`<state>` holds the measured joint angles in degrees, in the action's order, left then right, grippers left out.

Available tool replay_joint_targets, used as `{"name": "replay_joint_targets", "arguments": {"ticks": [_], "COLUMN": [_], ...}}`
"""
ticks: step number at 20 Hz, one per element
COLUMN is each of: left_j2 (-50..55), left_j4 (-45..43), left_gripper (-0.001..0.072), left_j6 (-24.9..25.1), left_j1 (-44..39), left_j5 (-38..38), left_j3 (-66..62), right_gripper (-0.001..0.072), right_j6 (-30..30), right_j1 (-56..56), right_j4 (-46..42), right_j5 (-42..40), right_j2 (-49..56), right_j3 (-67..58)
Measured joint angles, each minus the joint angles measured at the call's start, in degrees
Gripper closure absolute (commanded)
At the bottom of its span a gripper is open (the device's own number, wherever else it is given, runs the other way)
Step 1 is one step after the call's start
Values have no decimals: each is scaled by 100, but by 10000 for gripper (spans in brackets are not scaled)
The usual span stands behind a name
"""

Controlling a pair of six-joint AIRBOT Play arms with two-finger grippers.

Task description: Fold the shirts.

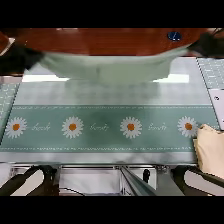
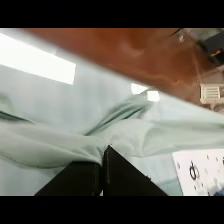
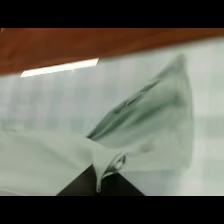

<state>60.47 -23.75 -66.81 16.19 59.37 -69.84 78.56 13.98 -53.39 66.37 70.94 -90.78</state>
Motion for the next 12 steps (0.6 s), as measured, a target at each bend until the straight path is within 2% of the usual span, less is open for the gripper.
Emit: {"name": "replay_joint_targets", "arguments": {"ticks": [2, 5, 8, 12], "left_j2": [-256, -848, -1665, -2677], "left_j4": [-205, -1163, -2490, -3866], "left_gripper": [683, 683, 683, 683], "left_j6": [-129, -518, -951, -1217], "left_j1": [11, 13, 17, 17], "left_j5": [20, 190, 264, 446], "left_j3": [-841, -1707, -2061, -2212], "right_gripper": [685, 685, 685, 685], "right_j6": [57, 125, 247, 525], "right_j1": [-7, -13, -13, -13], "right_j4": [-310, -772, -1163, -1746], "right_j5": [37, 87, 118, 173], "right_j2": [-651, -1738, -2767, -3792], "right_j3": [-376, -682, -798, -846]}}
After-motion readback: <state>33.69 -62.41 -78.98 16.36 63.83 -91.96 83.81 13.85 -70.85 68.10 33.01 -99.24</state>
